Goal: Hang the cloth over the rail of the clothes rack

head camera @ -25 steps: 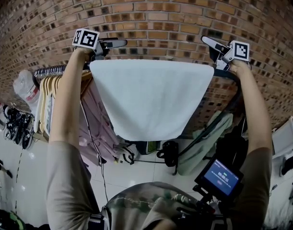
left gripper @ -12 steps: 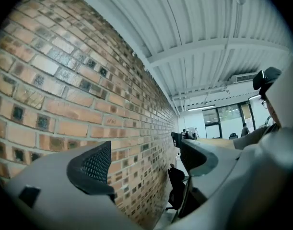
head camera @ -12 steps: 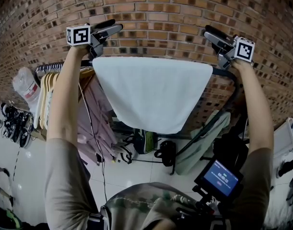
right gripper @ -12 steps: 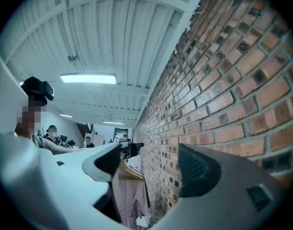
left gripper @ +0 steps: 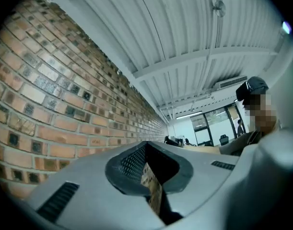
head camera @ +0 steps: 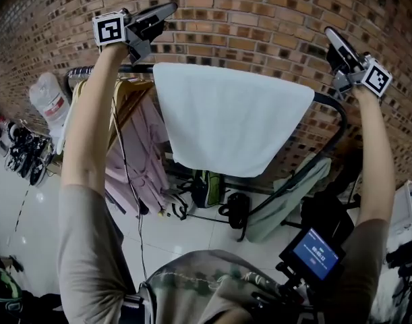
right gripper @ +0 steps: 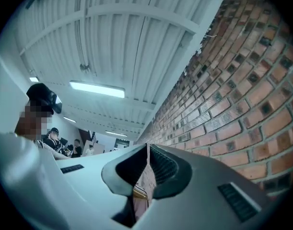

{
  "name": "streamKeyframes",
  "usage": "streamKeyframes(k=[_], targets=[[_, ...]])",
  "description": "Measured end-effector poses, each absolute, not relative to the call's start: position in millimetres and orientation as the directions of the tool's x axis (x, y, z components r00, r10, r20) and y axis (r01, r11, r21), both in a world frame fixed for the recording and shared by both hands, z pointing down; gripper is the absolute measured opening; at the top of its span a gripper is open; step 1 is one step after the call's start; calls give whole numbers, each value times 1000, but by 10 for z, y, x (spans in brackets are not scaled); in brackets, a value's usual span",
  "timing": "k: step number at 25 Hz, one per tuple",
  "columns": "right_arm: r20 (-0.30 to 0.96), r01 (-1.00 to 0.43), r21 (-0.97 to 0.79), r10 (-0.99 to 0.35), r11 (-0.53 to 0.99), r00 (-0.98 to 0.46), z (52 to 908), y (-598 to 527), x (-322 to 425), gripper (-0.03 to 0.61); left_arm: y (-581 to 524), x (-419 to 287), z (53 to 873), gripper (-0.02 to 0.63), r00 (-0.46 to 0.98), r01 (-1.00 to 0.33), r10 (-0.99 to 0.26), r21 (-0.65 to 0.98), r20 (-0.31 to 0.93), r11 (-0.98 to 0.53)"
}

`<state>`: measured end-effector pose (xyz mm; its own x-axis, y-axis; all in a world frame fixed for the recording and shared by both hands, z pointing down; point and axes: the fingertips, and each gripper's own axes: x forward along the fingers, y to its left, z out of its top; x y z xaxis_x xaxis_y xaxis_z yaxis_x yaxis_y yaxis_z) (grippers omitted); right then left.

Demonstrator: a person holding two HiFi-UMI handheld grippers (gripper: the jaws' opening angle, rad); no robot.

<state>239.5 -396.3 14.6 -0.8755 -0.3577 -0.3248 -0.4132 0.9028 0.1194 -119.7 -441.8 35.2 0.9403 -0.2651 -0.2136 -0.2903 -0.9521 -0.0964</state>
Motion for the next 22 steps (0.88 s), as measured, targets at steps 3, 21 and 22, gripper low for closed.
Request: streamKeyframes(k=[3,21,22], targets=[[-305,-377,124,-326,918,-895,152,-3772,2290,26,-4196,-1159,441,5,959,-249,-230,-108,-164,-962],[-132,-128,90,-116,988,-984,1491,-1846,748,8,-2504,-1350,1511,5,978,-199,-189,-117,-91,-973],[-132,-130,82,-119,988,-984,1568,-1802,717,8,-2395,-1350,1559,5,979,-194,-183,-129,-91,-973]])
